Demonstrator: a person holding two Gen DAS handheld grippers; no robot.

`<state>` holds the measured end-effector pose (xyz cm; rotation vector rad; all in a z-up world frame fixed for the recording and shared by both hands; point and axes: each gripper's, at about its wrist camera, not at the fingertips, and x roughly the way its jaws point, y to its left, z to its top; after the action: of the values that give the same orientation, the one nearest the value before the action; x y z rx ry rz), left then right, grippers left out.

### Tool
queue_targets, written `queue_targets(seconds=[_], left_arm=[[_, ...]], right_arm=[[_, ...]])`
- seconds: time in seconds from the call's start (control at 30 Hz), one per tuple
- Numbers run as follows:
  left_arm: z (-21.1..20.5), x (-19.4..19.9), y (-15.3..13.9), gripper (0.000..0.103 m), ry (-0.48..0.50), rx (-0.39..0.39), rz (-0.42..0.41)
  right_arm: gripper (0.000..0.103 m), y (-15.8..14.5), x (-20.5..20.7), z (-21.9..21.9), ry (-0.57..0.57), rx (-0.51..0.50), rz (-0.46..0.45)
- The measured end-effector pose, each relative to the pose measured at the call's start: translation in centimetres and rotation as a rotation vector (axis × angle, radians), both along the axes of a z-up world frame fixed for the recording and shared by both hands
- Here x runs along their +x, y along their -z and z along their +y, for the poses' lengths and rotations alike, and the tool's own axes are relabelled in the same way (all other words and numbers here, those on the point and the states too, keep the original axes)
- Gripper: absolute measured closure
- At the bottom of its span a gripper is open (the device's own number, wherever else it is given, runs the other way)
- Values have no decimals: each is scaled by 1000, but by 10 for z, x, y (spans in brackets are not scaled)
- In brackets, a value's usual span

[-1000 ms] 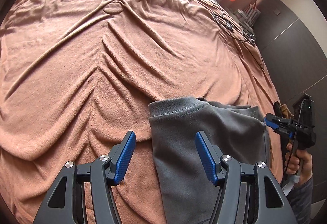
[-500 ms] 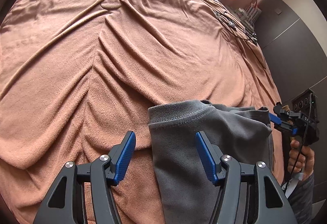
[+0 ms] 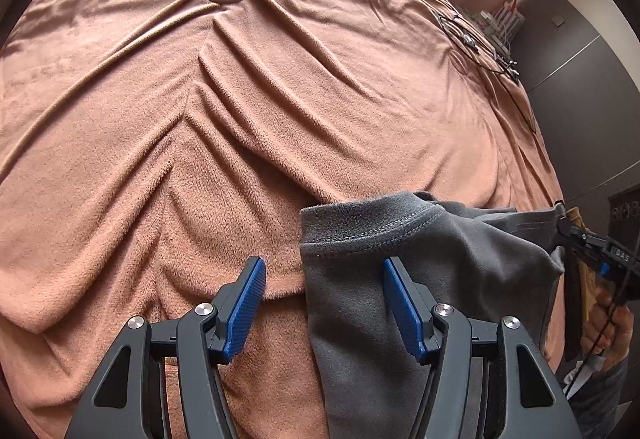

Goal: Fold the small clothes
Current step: 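Open the right tool and move both tools to the shirt's collar edge, then close both tools on the folded grey shirt's end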

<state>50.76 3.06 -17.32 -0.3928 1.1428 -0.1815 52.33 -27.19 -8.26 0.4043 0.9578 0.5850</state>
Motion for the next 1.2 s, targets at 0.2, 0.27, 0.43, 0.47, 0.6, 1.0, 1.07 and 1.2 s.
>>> queue_targets(seconds=[0.2,0.27,0.43,0.47,0.6,1.0,1.07,1.2], left_arm=[[1,-1,6,40,-20,6,7],[1,-1,6,40,-18,10,6],[3,-2,3,40,-15,9,4],[2,-3,2,40,-13,10,3],[0,-6,-1,40,2,20,1],[2,-16,-2,40,3,-54,8],[1,-19,-1,40,6,-75,12],[1,-27,0,40,13,-116,28]], right_arm=[[102,-21,-39,-8,-133,107,-161],[102,-19,-46,-19,-160,157,-187],[102,1,-37,-37,-103,135,-169],[101,9,-30,-39,-58,87,-136],[97,42,-7,-55,91,-21,-6],[45,51,-18,-31,-34,-126,51],[45,56,-6,-22,-53,-134,92],[45,69,6,-20,-58,-123,136]])
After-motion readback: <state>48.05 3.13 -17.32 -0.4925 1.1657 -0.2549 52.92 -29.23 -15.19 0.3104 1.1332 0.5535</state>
